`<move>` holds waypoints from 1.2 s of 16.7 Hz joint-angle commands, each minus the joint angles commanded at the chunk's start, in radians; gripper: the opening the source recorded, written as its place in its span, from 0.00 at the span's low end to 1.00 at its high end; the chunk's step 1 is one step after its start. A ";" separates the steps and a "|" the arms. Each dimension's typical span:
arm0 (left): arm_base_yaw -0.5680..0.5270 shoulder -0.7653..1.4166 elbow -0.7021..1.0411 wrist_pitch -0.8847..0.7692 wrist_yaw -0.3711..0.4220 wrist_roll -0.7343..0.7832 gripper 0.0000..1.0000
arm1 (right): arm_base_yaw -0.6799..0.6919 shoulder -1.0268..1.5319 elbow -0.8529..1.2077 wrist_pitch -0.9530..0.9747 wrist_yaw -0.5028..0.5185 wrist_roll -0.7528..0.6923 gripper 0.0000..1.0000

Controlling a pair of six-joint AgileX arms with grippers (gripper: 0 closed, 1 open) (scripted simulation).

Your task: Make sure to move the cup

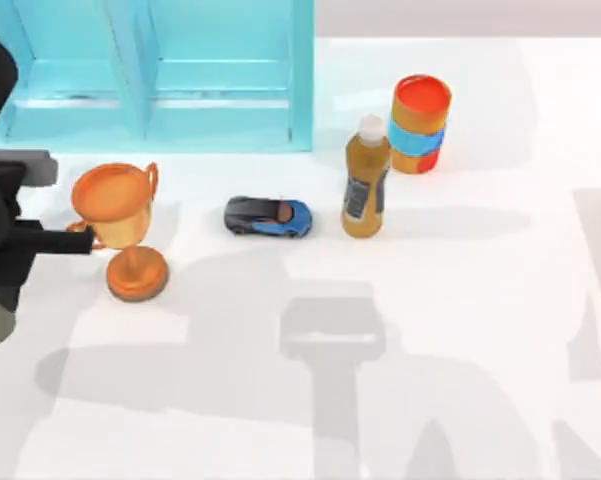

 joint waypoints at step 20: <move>0.118 0.067 -0.188 0.323 0.027 0.109 0.00 | 0.000 0.000 0.000 0.000 0.000 0.000 1.00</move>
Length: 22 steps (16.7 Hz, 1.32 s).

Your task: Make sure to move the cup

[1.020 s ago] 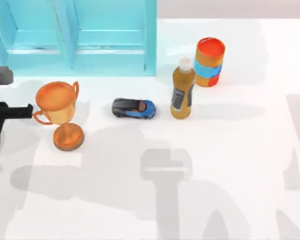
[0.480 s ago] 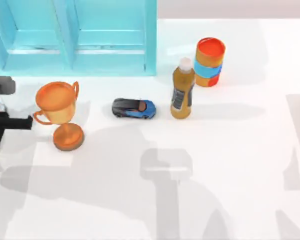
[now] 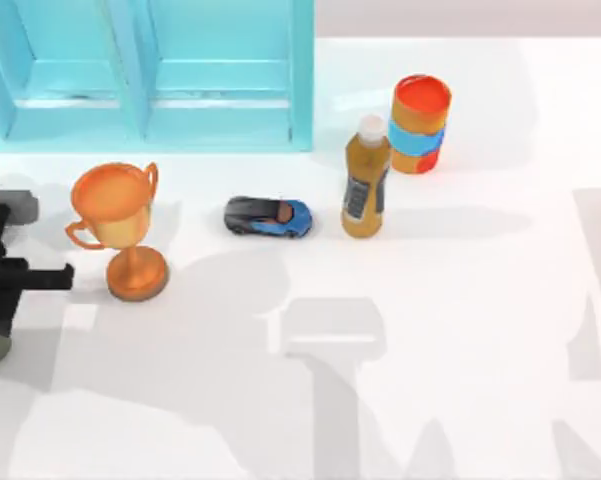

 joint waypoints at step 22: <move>0.006 0.000 0.011 0.017 0.020 -0.016 1.00 | 0.000 0.000 0.000 0.000 0.000 0.000 1.00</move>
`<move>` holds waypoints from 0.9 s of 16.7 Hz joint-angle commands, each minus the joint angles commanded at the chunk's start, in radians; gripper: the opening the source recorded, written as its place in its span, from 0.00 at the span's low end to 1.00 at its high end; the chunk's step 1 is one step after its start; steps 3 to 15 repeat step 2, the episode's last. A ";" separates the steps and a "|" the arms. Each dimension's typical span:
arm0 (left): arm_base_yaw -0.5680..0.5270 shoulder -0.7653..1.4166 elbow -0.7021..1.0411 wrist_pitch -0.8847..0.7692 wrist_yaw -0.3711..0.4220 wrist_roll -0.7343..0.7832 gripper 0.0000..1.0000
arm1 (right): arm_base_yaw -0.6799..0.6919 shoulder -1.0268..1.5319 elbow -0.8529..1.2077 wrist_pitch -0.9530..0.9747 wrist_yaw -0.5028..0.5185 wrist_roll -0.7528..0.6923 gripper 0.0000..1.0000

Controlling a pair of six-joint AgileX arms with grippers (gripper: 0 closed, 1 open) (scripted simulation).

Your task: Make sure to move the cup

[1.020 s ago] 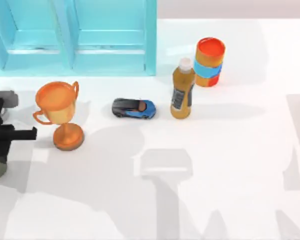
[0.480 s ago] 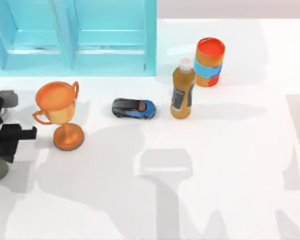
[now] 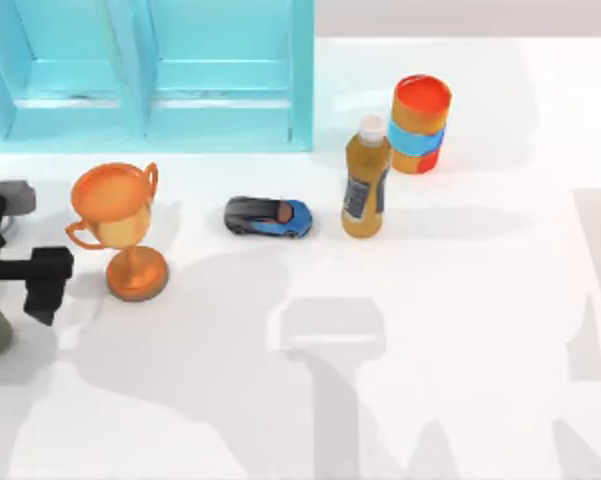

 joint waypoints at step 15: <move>0.000 0.000 0.000 0.000 0.000 0.000 1.00 | 0.000 0.000 0.000 0.000 0.000 0.000 1.00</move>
